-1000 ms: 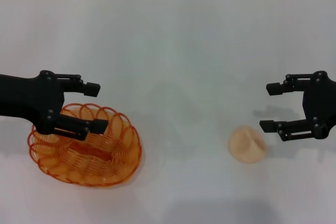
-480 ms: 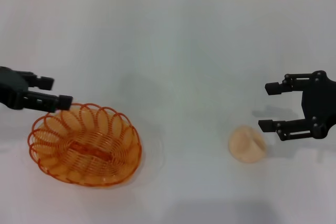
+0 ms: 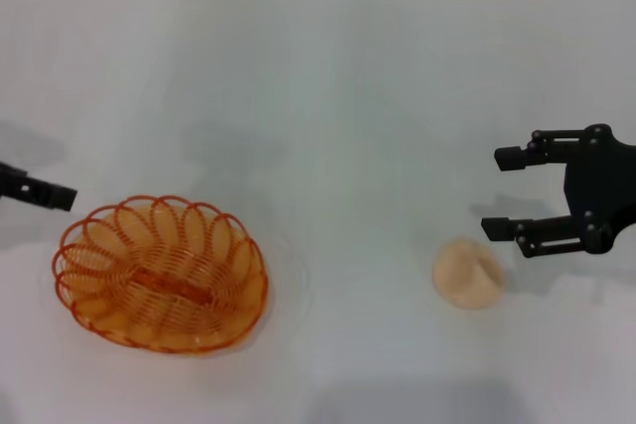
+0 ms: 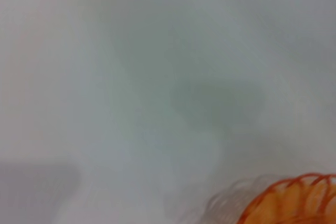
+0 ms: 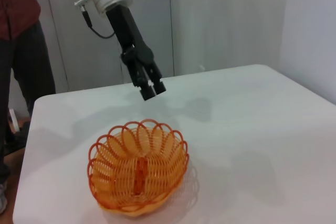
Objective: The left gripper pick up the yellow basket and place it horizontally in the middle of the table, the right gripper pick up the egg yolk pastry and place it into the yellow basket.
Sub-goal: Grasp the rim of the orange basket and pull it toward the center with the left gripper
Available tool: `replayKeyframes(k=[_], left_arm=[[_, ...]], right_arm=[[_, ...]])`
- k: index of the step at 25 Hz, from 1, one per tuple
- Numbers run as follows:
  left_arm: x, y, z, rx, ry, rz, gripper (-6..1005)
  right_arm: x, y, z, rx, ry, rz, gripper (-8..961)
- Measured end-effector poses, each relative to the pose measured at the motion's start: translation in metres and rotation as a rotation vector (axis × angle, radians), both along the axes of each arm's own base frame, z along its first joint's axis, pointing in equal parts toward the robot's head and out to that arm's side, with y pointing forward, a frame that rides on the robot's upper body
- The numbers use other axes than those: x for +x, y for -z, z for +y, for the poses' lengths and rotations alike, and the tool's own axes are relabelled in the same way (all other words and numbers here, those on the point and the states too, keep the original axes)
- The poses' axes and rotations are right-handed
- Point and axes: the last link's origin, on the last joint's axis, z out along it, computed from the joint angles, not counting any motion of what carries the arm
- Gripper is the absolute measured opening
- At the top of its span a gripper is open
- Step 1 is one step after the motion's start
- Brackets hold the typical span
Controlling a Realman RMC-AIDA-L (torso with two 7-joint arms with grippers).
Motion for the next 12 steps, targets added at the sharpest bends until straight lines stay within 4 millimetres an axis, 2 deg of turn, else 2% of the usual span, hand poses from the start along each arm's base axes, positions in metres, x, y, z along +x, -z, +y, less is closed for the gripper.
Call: replayKeyframes(k=[5, 12], left_arm=[[-0.006, 0.003, 0.0, -0.023, -0.098, 0.033, 873], [-0.015, 0.022, 0.0, -0.067, -0.175, 0.032, 871]], right_arm=[[-0.002, 0.0, 0.001, 0.001, -0.005, 0.002, 766], [-0.001, 0.0, 0.0, -0.002, -0.002, 0.003, 765]])
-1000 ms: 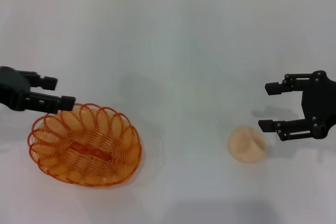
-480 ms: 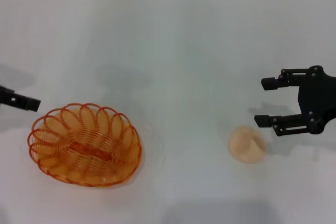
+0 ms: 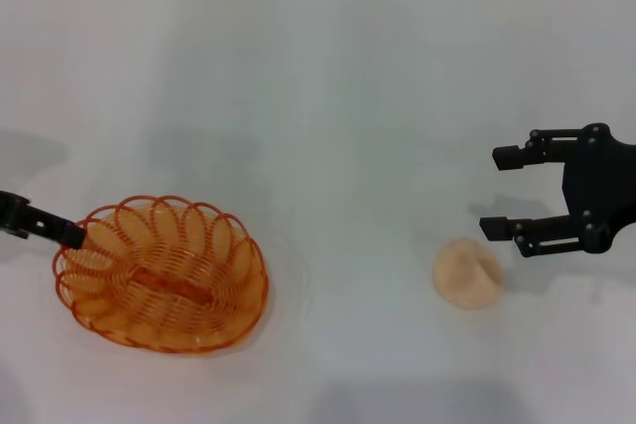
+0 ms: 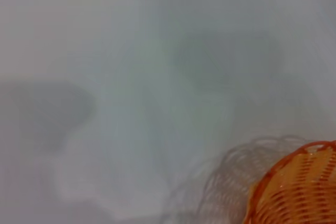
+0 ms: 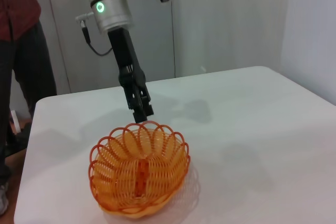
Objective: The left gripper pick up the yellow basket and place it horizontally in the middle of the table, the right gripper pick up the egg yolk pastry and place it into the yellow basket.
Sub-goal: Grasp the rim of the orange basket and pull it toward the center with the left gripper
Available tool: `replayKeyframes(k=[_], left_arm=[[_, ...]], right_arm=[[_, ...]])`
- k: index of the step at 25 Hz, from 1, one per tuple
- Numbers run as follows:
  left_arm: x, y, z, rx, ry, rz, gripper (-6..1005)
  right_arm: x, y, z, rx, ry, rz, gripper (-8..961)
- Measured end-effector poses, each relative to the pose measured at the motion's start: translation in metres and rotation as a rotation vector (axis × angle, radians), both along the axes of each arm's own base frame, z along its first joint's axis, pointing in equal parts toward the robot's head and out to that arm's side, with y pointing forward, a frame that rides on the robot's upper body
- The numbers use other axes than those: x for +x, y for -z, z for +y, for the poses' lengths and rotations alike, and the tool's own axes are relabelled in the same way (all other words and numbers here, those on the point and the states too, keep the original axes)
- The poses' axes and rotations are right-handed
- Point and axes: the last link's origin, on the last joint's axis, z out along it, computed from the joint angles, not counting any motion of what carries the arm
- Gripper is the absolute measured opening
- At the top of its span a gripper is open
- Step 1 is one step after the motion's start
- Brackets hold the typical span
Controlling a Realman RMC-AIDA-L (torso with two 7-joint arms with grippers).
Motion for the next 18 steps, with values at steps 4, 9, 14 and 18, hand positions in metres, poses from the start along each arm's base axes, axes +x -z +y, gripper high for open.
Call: replayKeyframes(k=[4, 9, 14, 18], left_arm=[[-0.003, 0.009, 0.001, -0.007, -0.03, -0.015, 870], [-0.004, 0.017, 0.0, -0.027, -0.056, -0.011, 869], [-0.003, 0.022, 0.002, -0.04, -0.071, -0.01, 867], [-0.002, 0.023, 0.002, -0.038, -0.077, -0.01, 866]], right_arm=[[0.0, 0.0, -0.001, -0.004, -0.001, 0.0, 765], [0.0, 0.0, -0.001, -0.007, -0.002, 0.0, 765], [0.001, 0.001, -0.002, -0.01, 0.001, 0.001, 765], [0.002, 0.001, -0.002, -0.01, 0.003, 0.0, 764]])
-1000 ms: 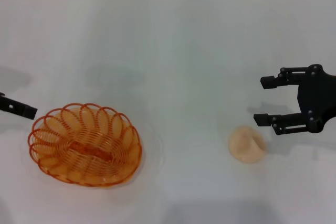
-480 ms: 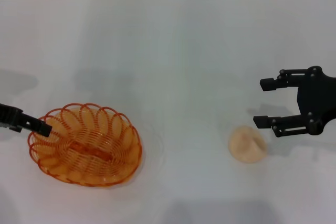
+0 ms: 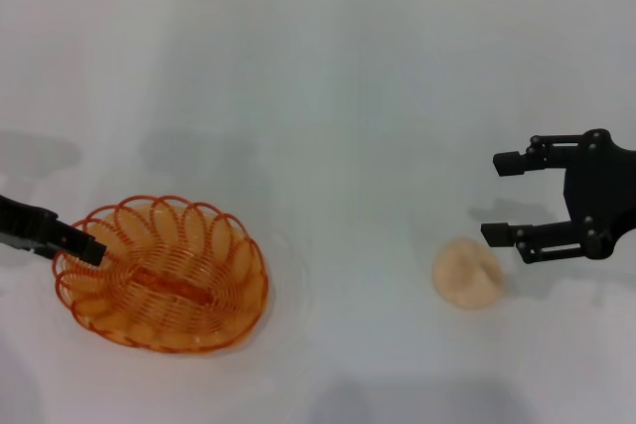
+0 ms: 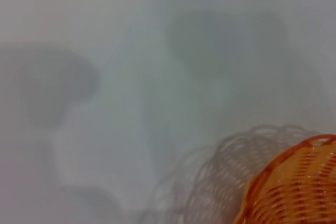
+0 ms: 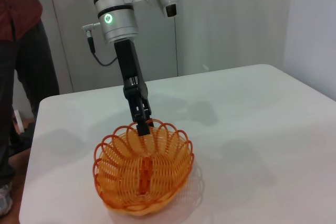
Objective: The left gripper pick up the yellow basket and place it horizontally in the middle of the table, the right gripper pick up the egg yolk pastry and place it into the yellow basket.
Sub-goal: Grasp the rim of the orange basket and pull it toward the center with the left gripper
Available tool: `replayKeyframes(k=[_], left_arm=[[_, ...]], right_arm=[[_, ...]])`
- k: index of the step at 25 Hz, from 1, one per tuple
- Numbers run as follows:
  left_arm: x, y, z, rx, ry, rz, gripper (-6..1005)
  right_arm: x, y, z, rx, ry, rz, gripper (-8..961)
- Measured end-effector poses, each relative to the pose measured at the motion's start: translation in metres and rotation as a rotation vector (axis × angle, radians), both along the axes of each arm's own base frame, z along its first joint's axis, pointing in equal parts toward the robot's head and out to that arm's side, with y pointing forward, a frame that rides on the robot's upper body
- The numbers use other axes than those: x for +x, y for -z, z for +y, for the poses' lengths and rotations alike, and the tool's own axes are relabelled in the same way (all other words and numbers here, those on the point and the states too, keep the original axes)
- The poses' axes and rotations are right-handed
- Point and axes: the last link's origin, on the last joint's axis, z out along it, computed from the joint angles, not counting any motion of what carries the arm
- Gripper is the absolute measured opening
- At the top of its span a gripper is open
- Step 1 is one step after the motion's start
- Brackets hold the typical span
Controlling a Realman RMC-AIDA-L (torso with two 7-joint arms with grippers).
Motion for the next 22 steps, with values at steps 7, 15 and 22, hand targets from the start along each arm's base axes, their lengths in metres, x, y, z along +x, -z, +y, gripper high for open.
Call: replayKeyframes(k=[7, 15, 22], left_arm=[[0.0, 0.004, 0.001, -0.024, -0.021, 0.024, 673], [0.006, 0.005, 0.007, -0.038, -0.013, 0.042, 649], [0.007, 0.011, 0.009, -0.048, -0.012, 0.039, 604]], right_arm=[[0.001, 0.0, 0.0, 0.001, -0.002, -0.001, 764], [0.001, 0.0, -0.001, 0.001, -0.002, -0.001, 764], [0.001, 0.0, -0.001, 0.001, 0.0, -0.001, 763]])
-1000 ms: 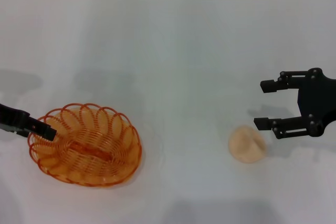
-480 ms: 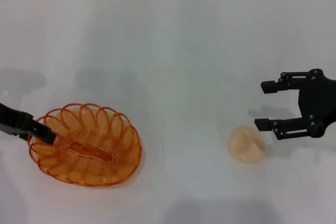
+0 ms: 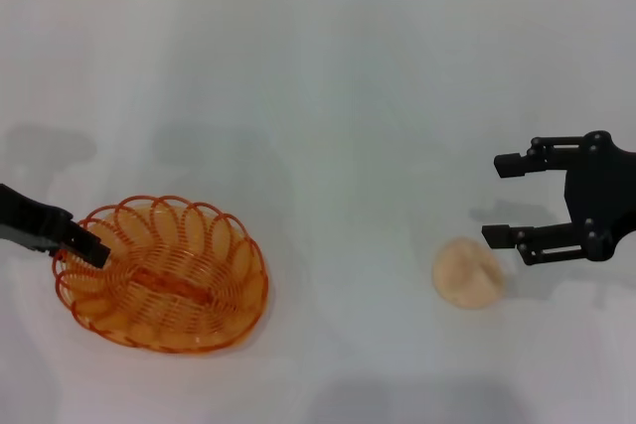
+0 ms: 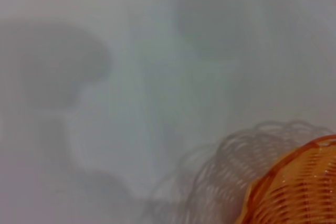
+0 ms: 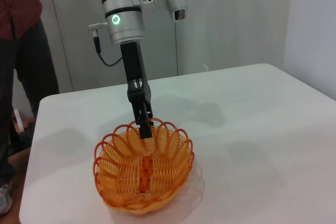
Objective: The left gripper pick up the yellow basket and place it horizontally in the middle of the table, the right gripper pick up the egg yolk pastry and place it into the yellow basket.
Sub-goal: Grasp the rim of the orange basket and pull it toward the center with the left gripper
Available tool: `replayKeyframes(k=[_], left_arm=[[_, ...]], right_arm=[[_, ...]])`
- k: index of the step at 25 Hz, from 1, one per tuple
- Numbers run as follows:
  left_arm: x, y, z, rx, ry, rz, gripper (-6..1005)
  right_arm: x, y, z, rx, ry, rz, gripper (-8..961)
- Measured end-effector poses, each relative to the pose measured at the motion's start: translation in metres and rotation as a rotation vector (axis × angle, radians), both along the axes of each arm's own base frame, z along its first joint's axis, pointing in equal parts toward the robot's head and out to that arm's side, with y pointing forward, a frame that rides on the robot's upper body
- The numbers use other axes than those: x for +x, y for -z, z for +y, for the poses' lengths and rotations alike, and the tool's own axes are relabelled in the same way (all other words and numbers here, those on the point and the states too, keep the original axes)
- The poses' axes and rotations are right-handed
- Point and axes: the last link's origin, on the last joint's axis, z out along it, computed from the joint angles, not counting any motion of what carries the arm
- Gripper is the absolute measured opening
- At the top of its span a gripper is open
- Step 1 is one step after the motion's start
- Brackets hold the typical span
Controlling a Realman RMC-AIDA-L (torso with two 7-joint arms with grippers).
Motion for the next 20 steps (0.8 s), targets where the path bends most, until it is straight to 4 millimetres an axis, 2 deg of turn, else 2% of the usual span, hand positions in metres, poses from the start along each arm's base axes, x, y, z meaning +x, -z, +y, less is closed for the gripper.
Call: replayKeyframes(k=[13, 20], left_arm=[[-0.0005, 0.0042, 0.0013, -0.016, -0.001, 0.035, 469], [-0.0009, 0.0041, 0.002, -0.012, 0.001, 0.04, 348]], right_arm=[[0.0016, 0.0003, -0.0009, -0.001, 0.005, 0.0, 763], [0.002, 0.0004, -0.001, -0.001, 0.006, 0.001, 763]])
